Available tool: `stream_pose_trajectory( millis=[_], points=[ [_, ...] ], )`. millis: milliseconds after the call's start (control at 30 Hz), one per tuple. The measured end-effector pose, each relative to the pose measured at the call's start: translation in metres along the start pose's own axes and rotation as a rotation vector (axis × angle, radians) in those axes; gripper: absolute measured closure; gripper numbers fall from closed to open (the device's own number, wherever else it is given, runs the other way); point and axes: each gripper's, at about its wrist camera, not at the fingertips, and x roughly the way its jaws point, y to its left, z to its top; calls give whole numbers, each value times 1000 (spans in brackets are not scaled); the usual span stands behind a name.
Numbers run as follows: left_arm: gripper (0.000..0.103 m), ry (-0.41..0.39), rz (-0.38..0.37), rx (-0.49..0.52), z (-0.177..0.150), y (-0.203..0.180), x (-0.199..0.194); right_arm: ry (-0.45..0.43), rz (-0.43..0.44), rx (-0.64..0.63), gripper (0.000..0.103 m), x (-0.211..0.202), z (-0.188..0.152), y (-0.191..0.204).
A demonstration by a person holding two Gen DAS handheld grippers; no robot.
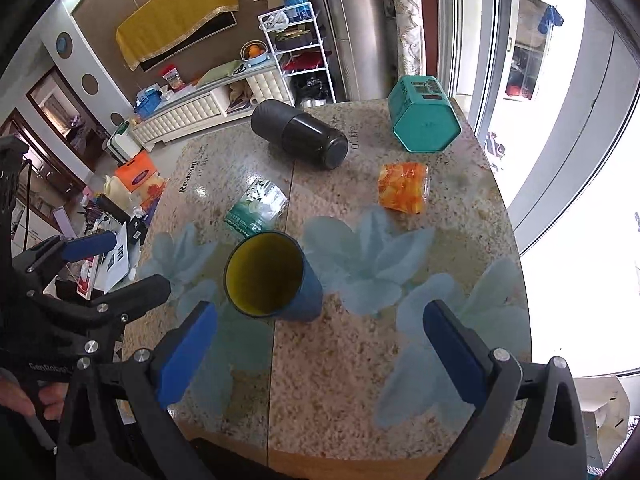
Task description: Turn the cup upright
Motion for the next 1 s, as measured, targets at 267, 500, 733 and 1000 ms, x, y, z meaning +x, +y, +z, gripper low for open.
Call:
stream_pose_trajectory(
  millis=[267,500,733,1000],
  points=[
    [0,-7,6,-7,1,-3,-3,-11,11,-12,0,-3,1,-4],
    [0,-11,11,-15,2,-8,-4,-17,14,-22,0,-4,1,-6],
    [0,-13,17,-23,1,-9,-7,-18,19,-29,0,-5,1,-7],
    [0,-24,26,-20,2,-13,-10,-27,23,-34,0,-6,3,-8]
  ],
)
